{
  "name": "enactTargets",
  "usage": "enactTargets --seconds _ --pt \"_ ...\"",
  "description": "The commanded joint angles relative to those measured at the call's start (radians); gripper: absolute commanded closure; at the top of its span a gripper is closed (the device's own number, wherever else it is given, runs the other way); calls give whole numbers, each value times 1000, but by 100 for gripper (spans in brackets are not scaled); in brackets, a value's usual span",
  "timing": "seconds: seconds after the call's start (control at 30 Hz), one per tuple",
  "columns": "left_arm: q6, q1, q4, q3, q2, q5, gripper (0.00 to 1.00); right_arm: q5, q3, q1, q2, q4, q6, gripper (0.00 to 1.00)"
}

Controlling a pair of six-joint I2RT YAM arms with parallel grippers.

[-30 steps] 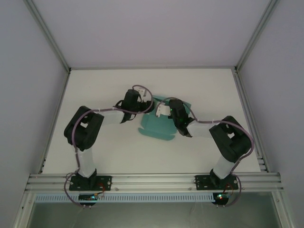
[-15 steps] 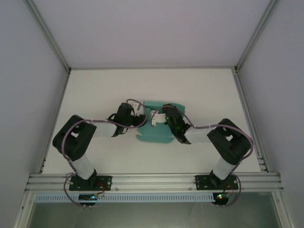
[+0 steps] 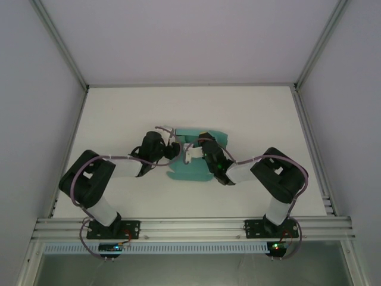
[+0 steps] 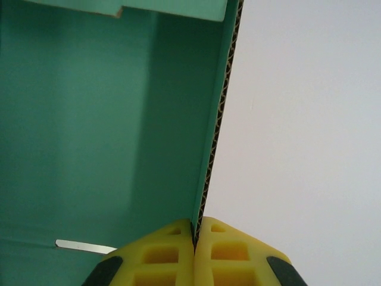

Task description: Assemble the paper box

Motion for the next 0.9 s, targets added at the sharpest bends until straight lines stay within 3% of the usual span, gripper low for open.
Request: enactTargets --seconds 0.0,0.27,0.33,0.43,0.63,0.77,0.87 --pt "25 -7 51 49 44 5 45 -14 -27 12 8 -48 6 100" --pt "9 -10 107 92 115 -48 59 -47 -3 20 24 -153 67 100" --pt "6 -14 109 105 133 -91 72 -47 7 20 33 -165 68 100" --pt "-1 -21 110 116 163 -191 99 -45 15 20 47 -163 72 100" --pt "-5 -37 215 66 208 -317 100 -49 19 19 49 -190 112 100" --pt "-16 -36 161 84 217 -315 100 -51 13 17 49 -183 123 100" --pt "-19 -36 160 87 219 -282 84 -52 11 19 49 -185 130 100"
